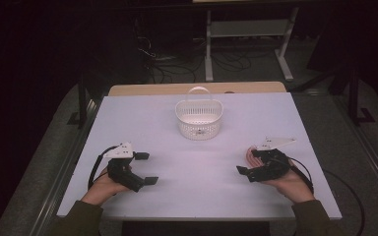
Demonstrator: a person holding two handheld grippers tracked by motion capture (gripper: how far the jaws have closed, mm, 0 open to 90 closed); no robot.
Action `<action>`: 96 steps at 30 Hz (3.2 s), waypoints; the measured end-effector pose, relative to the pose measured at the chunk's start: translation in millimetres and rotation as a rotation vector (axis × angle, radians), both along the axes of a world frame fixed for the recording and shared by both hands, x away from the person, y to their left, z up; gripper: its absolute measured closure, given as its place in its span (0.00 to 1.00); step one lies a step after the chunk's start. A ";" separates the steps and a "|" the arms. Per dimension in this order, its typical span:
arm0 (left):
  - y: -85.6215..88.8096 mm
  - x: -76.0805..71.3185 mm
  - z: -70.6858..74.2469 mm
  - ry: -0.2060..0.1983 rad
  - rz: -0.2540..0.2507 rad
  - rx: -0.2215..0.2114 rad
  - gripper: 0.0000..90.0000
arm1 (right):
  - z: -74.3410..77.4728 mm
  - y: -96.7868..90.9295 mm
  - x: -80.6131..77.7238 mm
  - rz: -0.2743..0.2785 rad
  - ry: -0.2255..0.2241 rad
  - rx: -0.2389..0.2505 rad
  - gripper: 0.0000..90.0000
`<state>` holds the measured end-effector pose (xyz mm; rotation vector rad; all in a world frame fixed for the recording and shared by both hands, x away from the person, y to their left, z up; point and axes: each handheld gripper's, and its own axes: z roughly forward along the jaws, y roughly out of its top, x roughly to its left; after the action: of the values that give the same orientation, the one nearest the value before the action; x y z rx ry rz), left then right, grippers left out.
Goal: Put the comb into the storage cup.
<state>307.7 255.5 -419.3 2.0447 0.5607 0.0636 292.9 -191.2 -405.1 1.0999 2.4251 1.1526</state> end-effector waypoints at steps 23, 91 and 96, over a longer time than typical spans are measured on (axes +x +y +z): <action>1.4 0.3 -0.4 0.001 0.000 0.006 0.00 | -3.2 9.8 -1.1 0.051 -0.034 0.016 0.00; 4.7 -1.5 0.7 0.003 0.008 -0.016 0.00 | 22.0 -61.8 -3.2 -0.150 -0.037 0.003 0.00; 4.0 -1.6 0.3 0.002 0.006 -0.014 0.00 | 21.5 -69.6 -3.8 -0.171 -0.037 0.000 0.00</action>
<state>306.1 259.6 -419.0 2.0298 0.5669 0.0616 289.1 -260.8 -383.7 1.2469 2.2532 1.1080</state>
